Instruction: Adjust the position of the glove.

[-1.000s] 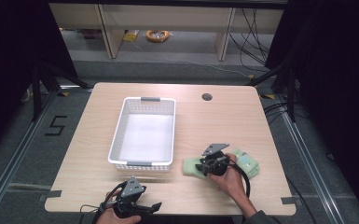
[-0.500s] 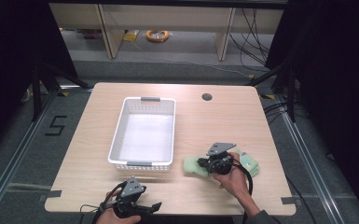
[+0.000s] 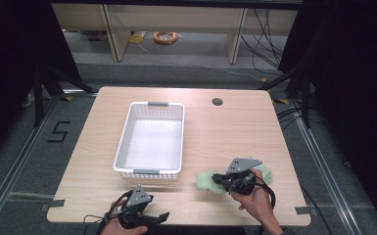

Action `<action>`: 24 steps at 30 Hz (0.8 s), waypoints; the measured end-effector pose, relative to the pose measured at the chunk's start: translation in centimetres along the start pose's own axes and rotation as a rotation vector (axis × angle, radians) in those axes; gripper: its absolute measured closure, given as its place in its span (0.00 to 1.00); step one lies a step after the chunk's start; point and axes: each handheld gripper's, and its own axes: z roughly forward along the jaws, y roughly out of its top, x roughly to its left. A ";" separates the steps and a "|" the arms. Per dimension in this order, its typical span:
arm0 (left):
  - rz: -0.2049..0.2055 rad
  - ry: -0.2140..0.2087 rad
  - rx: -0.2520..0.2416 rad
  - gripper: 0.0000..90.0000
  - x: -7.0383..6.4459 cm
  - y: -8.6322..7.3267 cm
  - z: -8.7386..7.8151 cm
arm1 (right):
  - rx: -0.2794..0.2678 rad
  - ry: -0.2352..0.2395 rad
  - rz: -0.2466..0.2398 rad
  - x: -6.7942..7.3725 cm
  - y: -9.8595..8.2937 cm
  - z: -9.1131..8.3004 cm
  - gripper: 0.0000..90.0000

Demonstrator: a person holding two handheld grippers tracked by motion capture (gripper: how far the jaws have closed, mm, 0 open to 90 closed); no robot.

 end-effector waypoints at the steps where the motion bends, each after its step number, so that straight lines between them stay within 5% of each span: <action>1: 0.030 0.002 0.009 0.21 0.2 0.1 -0.1 | 0.005 -0.003 0.000 0.2 -0.3 -0.1 0.96; 10: 0.032 0.003 0.010 0.21 0.1 0.0 -0.1 | 0.019 0.036 -0.013 1.2 -1.7 -0.2 0.96; 18: 0.035 0.001 0.013 0.21 0.2 0.0 -0.1 | 0.113 0.048 -0.029 1.7 -3.0 1.4 0.95; 24: 0.034 0.001 0.012 0.21 0.2 0.0 -0.1 | 0.117 0.062 0.002 1.4 -3.3 1.7 0.91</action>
